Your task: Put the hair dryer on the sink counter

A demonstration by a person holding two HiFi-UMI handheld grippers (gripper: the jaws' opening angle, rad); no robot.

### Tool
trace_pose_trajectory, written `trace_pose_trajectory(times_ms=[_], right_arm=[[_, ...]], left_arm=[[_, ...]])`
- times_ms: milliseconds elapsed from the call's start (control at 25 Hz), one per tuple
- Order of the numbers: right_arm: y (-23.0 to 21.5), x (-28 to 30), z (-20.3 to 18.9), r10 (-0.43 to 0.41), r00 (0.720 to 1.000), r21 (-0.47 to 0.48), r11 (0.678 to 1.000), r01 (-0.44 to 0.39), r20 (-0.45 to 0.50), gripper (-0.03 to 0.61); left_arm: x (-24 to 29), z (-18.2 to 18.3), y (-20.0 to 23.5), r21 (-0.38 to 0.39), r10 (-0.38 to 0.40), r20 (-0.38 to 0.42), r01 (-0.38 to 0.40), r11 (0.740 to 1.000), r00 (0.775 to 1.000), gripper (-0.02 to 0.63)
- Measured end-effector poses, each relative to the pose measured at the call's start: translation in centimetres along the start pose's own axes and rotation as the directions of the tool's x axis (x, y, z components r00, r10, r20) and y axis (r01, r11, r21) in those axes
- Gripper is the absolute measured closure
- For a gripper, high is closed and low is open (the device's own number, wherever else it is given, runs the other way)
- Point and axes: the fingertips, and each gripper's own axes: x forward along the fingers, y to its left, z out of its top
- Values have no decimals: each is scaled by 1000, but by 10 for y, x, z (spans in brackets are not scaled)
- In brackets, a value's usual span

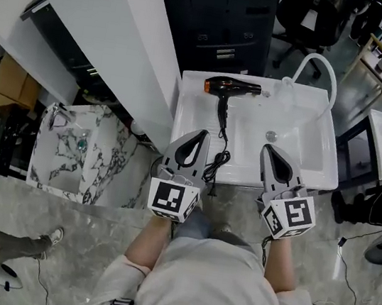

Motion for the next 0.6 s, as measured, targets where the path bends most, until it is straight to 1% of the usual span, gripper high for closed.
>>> trace_pose_trajectory(times_ms=[200,600], right_arm=[[3,-16,2,8,1000,15,1000,-8,24,569],[5,-29,6,13,999,10,1000,-14,46,569]], left_arm=[[-11,0,-13,5,3,-5,-3,1000,1000,601],[-19,7,-24,20,7,11,-7,1000,1000,600]])
